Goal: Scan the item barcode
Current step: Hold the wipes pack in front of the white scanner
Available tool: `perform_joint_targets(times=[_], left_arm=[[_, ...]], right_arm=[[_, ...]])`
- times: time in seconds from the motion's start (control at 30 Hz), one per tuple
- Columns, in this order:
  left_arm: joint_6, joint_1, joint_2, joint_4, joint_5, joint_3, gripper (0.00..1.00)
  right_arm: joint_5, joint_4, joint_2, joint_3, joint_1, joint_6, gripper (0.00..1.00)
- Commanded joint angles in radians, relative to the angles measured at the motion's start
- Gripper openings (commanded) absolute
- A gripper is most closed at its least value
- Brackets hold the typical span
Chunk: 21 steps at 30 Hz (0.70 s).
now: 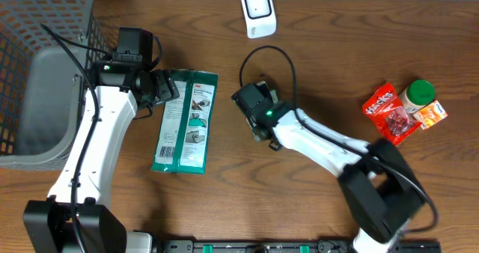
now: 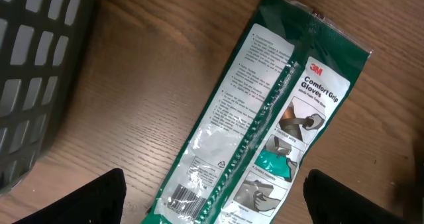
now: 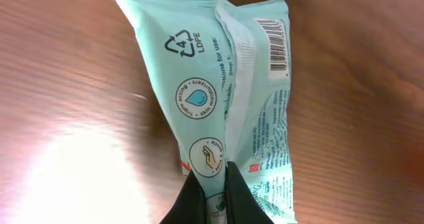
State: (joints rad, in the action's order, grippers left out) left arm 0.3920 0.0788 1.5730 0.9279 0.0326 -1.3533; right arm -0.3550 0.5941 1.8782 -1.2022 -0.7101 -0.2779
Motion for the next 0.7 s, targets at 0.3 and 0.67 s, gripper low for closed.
perform_joint_targets(times=[0.3,0.67], left_arm=[[-0.005,-0.004,-0.004,0.003,0.013,-0.016,0.86],[-0.005,-0.004,-0.004,0.003,0.013,-0.016,0.86]], right_arm=[[0.349,0.001,-0.372,-0.027,0.067,-0.113,0.01],[0.943,-0.197,-0.398,-0.151,0.304,-0.381,0.01]])
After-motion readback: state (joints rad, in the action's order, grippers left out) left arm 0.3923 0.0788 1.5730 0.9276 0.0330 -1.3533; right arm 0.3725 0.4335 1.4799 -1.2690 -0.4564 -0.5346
